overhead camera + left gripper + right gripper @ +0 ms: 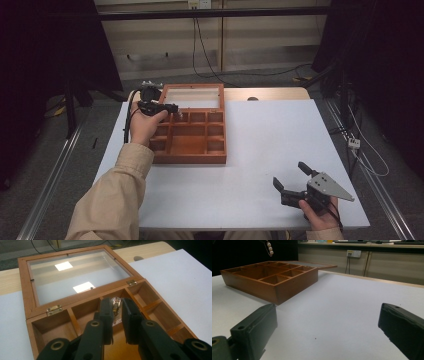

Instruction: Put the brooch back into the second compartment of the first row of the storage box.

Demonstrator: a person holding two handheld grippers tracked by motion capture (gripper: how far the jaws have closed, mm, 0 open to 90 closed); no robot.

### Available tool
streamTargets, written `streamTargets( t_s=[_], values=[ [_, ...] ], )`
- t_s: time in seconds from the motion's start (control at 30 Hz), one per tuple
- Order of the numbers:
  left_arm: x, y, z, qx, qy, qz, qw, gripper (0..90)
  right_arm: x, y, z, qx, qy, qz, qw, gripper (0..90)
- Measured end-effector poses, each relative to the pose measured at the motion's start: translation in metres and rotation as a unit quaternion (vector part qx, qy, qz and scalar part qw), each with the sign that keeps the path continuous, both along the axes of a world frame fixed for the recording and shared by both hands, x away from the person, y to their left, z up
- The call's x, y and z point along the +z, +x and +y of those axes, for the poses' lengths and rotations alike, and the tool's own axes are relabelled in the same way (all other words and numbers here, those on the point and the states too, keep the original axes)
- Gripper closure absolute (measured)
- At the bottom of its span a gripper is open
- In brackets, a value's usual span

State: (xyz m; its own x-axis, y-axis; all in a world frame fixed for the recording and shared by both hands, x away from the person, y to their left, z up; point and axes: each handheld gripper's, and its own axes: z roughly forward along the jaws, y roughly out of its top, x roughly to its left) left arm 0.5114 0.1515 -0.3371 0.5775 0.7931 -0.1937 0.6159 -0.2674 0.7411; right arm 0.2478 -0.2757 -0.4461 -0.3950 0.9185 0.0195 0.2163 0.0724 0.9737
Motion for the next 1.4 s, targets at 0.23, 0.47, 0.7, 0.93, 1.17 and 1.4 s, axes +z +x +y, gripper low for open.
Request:
streamTargets(
  t_s=[0.23, 0.47, 0.7, 0.93, 1.17, 1.4],
  values=[
    [-0.002, 0.003, 0.0, 0.003, 0.001, 0.003, 1.0, 79.7, 0.0, 0.0, 0.0, -0.001, 0.0, 0.0, 1.0, 1.4],
    [-0.005, 0.006, -0.003, 0.006, 0.002, 0.003, 1.0, 79.7, 0.0, 0.0, 0.0, 0.0, 0.0, 0.0, 1.0, 1.4],
    [-0.007, 0.008, -0.006, 0.007, 0.002, 0.004, 1.0, 79.7, 0.0, 0.0, -0.001, 0.0, 0.001, 0.0, 1.0, 1.4],
    [-0.008, 0.01, -0.006, 0.009, 0.006, 0.004, 0.9999, 79.7, 0.0, 0.0, -0.001, 0.001, 0.002, 0.0, 1.0, 1.4],
    [-0.013, 0.013, -0.006, 0.016, 0.011, 0.004, 0.9998, 79.7, 0.0, 0.0, -0.001, 0.002, 0.001, -0.001, 1.0, 1.4],
    [-0.019, 0.018, -0.008, 0.022, 0.016, 0.007, 0.9996, 79.7, 0.0, 0.0, 0.0, 0.002, 0.0, -0.001, 1.0, 1.4]
  ],
)
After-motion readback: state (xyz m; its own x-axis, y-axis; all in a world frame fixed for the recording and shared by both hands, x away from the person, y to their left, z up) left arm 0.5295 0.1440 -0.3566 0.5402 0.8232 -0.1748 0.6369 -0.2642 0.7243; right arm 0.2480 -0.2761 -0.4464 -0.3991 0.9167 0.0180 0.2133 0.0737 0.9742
